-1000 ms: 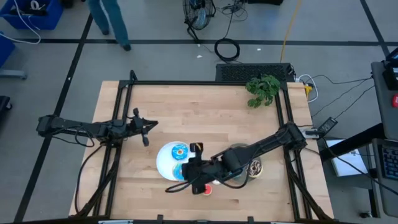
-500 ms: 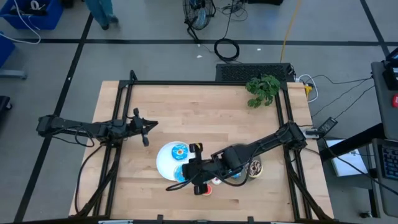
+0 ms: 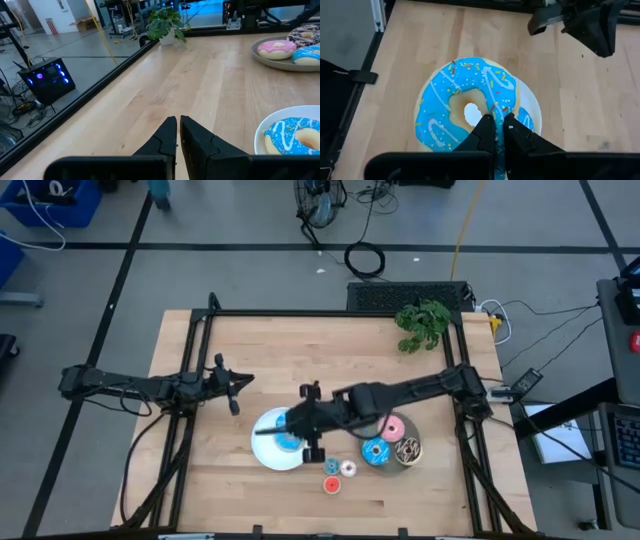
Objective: Pick & Place donuts
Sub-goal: Put the large light blue donut on the white plate
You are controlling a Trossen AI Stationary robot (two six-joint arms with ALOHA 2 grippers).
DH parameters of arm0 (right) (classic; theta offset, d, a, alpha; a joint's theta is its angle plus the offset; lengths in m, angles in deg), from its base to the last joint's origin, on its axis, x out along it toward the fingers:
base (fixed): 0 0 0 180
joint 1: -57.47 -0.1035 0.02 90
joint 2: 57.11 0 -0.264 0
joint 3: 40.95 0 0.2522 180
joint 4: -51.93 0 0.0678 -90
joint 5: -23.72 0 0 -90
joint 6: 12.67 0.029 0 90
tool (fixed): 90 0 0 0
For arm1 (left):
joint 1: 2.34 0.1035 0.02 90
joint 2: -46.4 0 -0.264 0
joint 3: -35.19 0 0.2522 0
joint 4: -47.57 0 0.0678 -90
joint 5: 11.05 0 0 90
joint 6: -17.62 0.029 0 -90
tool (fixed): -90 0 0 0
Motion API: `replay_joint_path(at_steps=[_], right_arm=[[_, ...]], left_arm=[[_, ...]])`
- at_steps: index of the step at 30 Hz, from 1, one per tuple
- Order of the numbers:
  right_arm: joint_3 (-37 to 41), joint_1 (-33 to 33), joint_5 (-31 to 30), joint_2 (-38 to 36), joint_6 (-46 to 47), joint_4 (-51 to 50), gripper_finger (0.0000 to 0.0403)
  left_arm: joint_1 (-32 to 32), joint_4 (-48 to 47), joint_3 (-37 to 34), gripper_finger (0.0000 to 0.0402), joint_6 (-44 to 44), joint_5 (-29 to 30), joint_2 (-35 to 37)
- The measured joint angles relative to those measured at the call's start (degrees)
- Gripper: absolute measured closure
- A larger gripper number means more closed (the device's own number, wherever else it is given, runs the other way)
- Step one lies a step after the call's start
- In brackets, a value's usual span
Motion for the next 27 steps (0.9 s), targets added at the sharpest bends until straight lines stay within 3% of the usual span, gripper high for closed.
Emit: replay_joint_path(at_steps=[7,13,18,27], right_arm=[[5.0,3.7,2.1,-0.1,-4.7,4.2,0.0398],[15.1,4.4,8.4,0.0,-2.0,14.1,0.0398],[18.3,3.8,11.4,0.0,-0.6,16.0,0.0399],[26.8,3.8,10.9,0.6,3.7,27.8,0.0399]], left_arm=[[0.0,-0.1,0.0,0.0371,0.0,0.0,0.0],[0.0,-0.1,0.0,0.0371,0.0,0.0,0.0],[0.0,-0.1,0.0,0.0371,-0.1,0.0,0.0],[0.0,-0.2,0.0,0.0371,0.7,0.0,0.0]])
